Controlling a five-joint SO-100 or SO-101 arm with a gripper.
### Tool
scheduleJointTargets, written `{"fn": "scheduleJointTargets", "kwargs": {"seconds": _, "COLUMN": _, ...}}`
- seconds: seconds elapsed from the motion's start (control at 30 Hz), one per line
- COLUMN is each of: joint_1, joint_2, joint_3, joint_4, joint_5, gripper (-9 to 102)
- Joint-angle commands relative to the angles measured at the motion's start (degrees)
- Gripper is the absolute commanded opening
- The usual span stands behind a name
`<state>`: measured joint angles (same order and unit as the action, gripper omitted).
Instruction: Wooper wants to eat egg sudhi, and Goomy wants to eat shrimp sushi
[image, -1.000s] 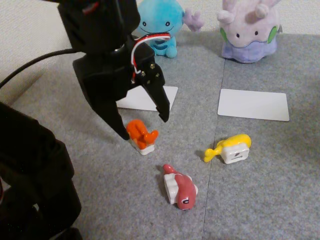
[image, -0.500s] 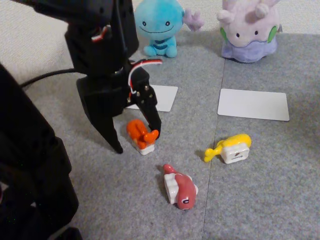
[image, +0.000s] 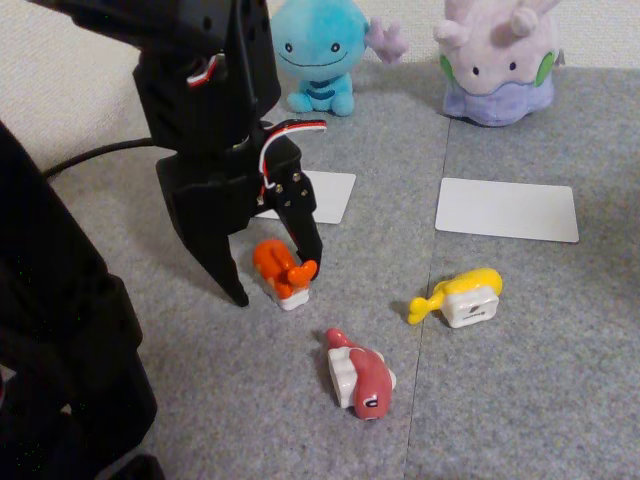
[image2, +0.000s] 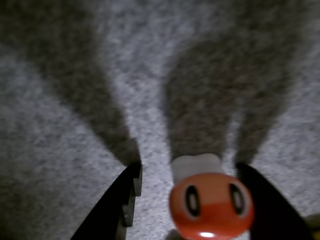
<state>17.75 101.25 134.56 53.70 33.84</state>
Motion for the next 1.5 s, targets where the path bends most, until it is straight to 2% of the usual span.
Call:
{"fn": "scheduleJointTargets", "kwargs": {"seconds": 0.0, "joint_1": -0.35, "joint_2": -0.62, "joint_3": 0.26, "joint_4": -0.88, "joint_5": 0.26, "gripper": 16}}
{"fn": "scheduleJointTargets", "kwargs": {"seconds": 0.57, "joint_1": 0.00, "joint_2": -0.44, "joint_3": 0.26, "joint_4": -0.88, "joint_5": 1.32, "gripper": 5}}
{"fn": "scheduleJointTargets", "kwargs": {"seconds": 1.13, "joint_1": 0.00, "joint_2": 0.18, "joint_3": -0.79, "joint_4": -0.88, "joint_5": 3.78, "gripper": 5}}
{"fn": "scheduleJointTargets", "kwargs": {"seconds": 1.47, "joint_1": -0.09, "joint_2": 11.43, "joint_3": -0.79, "joint_4": 0.18, "joint_5": 6.86, "gripper": 5}}
